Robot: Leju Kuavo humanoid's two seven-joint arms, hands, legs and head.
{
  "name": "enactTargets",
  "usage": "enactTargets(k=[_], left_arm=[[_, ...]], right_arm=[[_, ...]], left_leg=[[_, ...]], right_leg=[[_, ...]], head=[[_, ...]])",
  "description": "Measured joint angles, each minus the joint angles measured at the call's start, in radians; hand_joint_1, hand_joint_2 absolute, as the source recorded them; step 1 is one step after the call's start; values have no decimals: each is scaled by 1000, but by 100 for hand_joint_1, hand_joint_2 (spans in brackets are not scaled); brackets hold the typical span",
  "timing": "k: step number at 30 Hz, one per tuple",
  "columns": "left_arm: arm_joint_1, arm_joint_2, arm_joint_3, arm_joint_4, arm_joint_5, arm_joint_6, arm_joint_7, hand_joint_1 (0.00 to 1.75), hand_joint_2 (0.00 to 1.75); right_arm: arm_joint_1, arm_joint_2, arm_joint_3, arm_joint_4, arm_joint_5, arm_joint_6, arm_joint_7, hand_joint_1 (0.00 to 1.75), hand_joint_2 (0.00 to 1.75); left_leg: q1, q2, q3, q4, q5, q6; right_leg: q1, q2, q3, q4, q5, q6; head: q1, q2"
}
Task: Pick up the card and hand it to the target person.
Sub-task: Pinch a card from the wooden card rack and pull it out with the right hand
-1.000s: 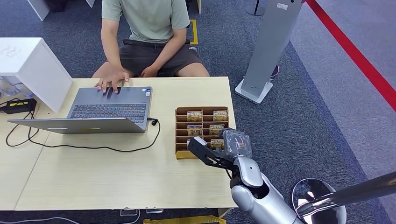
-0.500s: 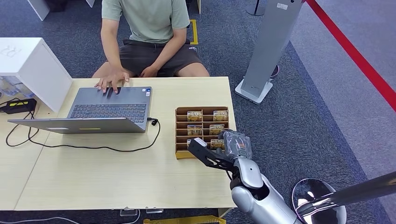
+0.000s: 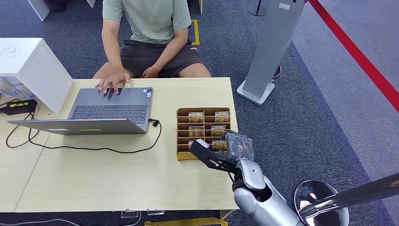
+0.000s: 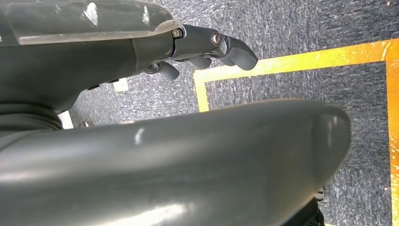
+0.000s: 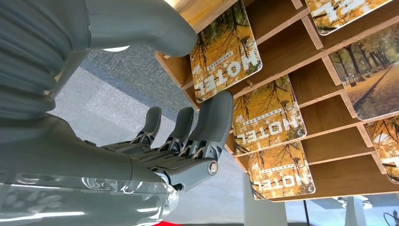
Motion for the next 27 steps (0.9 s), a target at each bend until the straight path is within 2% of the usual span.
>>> enactTargets(k=[9, 19, 24, 27], left_arm=[[0, 0, -4, 0, 10, -1, 1, 0, 0], [-1, 0, -8, 0, 15, -5, -3, 0, 0], [-1, 2, -9, 0, 18, -5, -3, 0, 0], [-1, 2, -9, 0, 21, -2, -4, 0, 0]], right_arm=[[-2, 3, 0, 11, -24, 0, 0, 82, 175], [-10, 4, 0, 25, -32, -1, 0, 93, 175], [-13, 4, 0, 30, -35, -1, 0, 107, 175], [-16, 4, 0, 36, -39, -2, 0, 127, 175]], left_leg=[[0, 0, 0, 0, 0, 0], [0, 0, 0, 0, 0, 0], [0, 0, 0, 0, 0, 0], [0, 0, 0, 0, 0, 0]], right_leg=[[0, 0, 0, 0, 0, 0], [0, 0, 0, 0, 0, 0], [0, 0, 0, 0, 0, 0], [0, 0, 0, 0, 0, 0]], head=[[0, 0], [0, 0], [0, 0], [0, 0]])
